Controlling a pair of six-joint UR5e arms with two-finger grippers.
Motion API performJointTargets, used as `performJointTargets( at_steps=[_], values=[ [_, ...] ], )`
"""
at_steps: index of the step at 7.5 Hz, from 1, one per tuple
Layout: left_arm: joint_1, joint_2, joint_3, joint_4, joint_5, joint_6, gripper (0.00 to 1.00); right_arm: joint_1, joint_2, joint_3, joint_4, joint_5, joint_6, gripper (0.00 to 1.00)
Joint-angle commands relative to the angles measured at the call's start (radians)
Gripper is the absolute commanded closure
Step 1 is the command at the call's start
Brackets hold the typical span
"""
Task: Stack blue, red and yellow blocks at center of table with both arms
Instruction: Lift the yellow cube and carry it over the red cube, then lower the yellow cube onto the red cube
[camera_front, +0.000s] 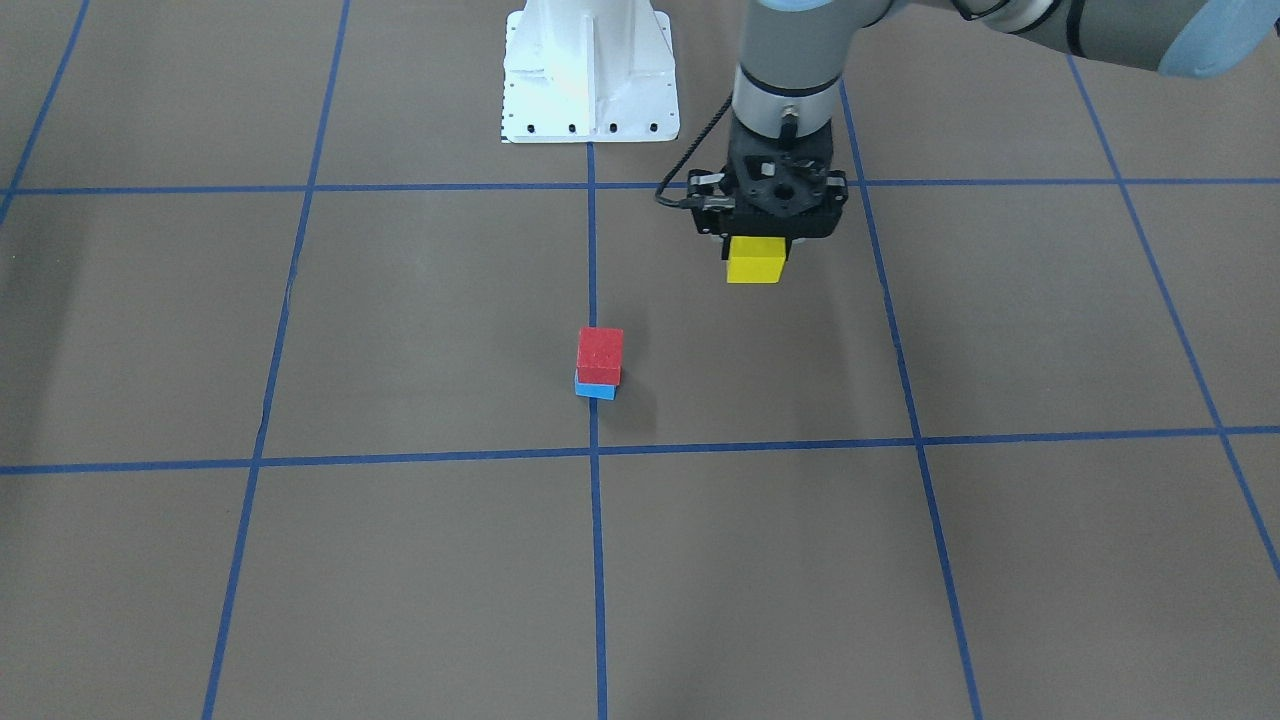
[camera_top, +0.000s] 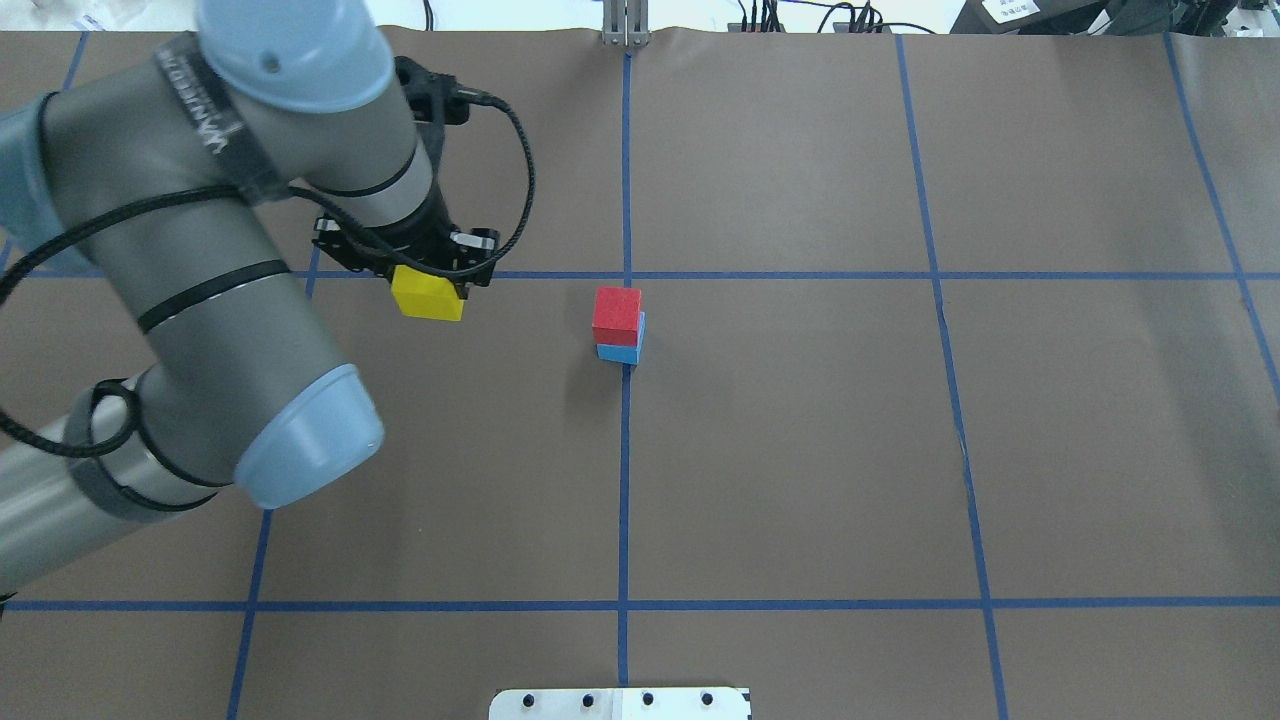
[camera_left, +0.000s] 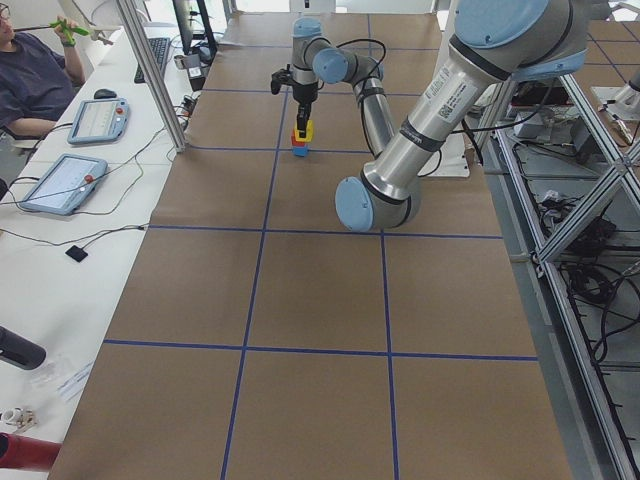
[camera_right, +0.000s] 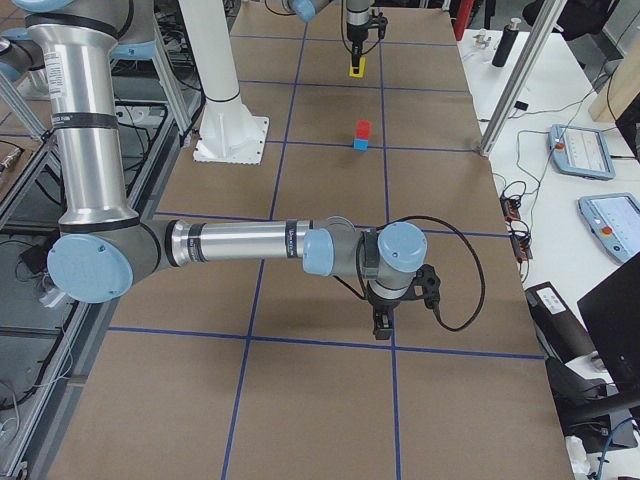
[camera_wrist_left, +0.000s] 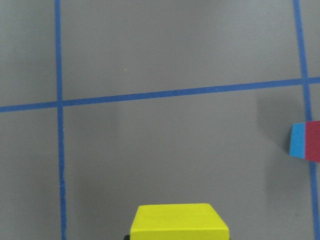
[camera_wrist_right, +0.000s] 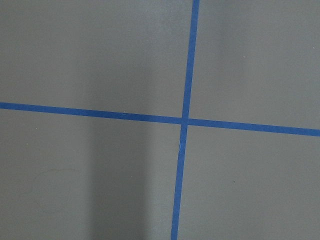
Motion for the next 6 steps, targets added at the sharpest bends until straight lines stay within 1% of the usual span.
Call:
performJointTargets(
  at_steps=[1,2,3,6],
  values=[
    [0.022,-0.179,0.249,-0.054,-0.053,-0.006,1.00,0.000,0.000,0.000,-0.001,0.000,0.000,0.01],
    [0.026,-0.182,0.307,-0.107,-0.116,-0.026,1.00,0.000,0.000,0.000,-0.002,0.000,0.000,0.01],
    [0.027,-0.181,0.347,-0.171,-0.133,-0.090,1.00,0.000,0.000,0.000,-0.002,0.000,0.000,0.01],
    [0.039,-0.181,0.433,-0.291,-0.136,-0.101,1.00,0.000,-0.002,-0.002,-0.003,0.000,0.000,0.01]
  ],
)
